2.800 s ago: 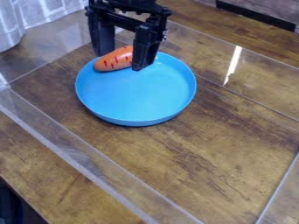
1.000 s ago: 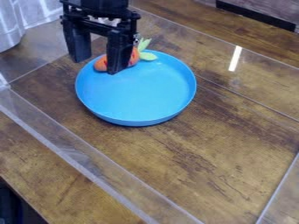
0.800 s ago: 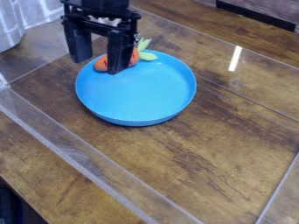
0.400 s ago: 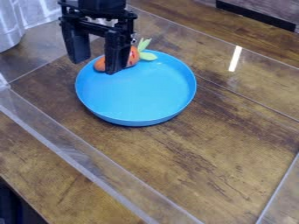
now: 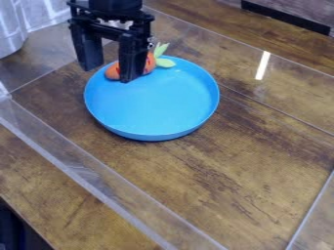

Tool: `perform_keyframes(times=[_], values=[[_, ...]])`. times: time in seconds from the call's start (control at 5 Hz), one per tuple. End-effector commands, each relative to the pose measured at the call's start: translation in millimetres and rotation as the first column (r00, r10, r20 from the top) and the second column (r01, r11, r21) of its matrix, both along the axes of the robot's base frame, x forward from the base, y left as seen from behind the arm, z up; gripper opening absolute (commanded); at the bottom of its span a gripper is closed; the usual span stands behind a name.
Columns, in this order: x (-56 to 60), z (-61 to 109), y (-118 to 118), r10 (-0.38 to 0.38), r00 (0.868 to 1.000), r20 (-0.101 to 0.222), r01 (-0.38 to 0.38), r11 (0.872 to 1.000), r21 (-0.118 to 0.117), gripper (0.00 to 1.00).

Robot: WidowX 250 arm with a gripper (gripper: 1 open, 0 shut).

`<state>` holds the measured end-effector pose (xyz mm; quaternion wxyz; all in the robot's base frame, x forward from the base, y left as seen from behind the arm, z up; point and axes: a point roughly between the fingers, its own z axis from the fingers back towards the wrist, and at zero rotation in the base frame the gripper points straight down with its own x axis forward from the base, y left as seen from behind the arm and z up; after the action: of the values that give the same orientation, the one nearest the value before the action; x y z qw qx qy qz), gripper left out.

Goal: Put the carrot in the blue tray

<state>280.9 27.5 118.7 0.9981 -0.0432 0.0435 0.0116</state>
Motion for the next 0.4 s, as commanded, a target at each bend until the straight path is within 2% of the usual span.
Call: perform_keyframes(times=[0.0, 0.2], values=[[2.4, 7.0, 6.5, 0.017, 0.999, 0.035, -0.017, 1.000, -0.002, 1.00], [4.0, 4.9, 7.4, 0.011, 0.999, 0.035, -0.011, 1.000, -0.004, 1.00]])
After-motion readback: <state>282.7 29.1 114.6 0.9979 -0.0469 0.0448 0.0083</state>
